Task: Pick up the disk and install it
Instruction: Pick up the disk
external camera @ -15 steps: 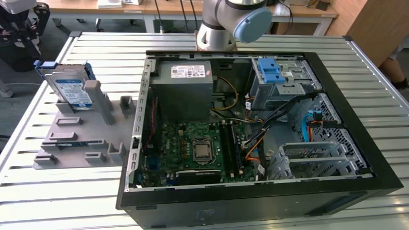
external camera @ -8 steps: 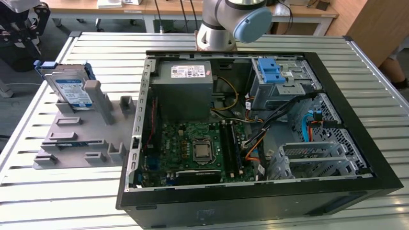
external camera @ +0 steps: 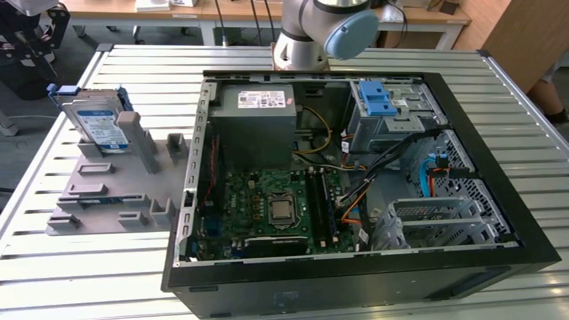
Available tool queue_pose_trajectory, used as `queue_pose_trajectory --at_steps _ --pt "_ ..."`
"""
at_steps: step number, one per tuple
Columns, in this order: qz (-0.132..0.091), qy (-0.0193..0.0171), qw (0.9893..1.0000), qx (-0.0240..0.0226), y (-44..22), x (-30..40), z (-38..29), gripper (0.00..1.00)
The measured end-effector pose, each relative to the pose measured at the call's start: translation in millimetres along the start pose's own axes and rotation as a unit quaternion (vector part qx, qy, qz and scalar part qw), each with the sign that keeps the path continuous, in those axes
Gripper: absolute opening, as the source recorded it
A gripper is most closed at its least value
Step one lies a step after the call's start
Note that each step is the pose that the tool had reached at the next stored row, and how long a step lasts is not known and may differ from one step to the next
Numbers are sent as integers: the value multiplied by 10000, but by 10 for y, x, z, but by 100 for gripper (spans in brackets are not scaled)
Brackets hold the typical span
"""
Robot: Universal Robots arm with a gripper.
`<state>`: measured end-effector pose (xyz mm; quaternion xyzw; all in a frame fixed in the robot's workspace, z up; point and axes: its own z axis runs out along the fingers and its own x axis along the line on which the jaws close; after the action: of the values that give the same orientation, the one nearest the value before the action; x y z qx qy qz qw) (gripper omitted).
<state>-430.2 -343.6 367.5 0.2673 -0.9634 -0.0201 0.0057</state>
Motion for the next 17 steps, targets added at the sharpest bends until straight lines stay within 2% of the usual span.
queue_pose_trajectory --at_steps 11,14,17 --pt "-390 16 9992 0 0 0 1 11" --pt "-585 24 9983 0 -1 0 1 11" --pt "-860 34 9963 2 -1 0 5 11"
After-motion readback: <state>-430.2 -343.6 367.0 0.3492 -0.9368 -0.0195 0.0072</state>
